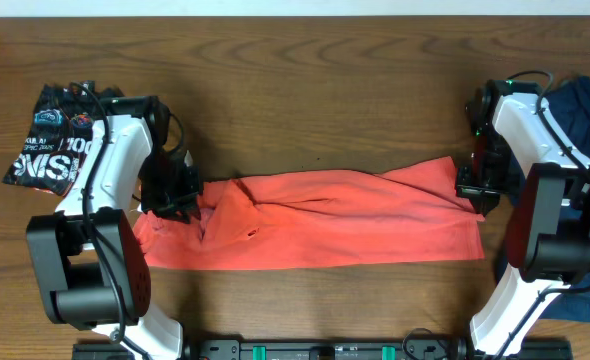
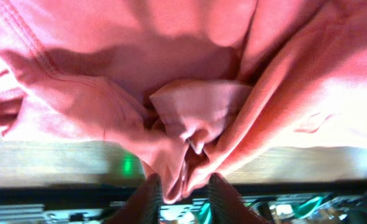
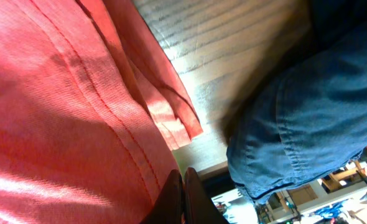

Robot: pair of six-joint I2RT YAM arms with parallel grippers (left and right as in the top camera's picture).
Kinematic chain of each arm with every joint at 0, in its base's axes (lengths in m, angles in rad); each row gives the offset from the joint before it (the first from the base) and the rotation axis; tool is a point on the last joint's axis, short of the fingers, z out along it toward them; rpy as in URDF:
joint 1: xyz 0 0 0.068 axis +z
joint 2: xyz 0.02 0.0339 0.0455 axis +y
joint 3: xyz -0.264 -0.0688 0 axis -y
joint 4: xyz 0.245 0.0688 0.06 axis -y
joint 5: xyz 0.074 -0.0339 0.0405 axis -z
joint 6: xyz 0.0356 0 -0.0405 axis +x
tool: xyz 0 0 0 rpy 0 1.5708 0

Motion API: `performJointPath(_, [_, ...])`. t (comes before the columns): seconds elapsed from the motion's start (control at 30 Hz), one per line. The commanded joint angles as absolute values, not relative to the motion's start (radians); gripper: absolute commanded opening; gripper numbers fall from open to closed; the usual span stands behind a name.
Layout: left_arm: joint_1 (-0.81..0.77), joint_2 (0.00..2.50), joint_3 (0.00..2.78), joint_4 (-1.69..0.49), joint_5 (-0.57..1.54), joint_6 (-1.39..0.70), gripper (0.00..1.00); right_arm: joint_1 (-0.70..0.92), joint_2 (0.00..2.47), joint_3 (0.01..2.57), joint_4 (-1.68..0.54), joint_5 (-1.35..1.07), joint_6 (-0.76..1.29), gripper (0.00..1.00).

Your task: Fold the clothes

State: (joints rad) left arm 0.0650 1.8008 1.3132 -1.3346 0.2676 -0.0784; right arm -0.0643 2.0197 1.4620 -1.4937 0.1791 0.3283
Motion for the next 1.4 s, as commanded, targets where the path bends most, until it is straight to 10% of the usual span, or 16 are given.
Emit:
performJointPath(0.0, [0.072,1.797,1.313,-1.346,0.215,-0.088,0.41,-0.072,1.991,1.457,-1.493,0.176,0.317,0.01])
performJointPath(1.37, [0.072,1.78,1.388,-1.297,0.343,-0.089,0.42,-0.106,1.991,1.447,-1.493,0.07,0.15,0.23])
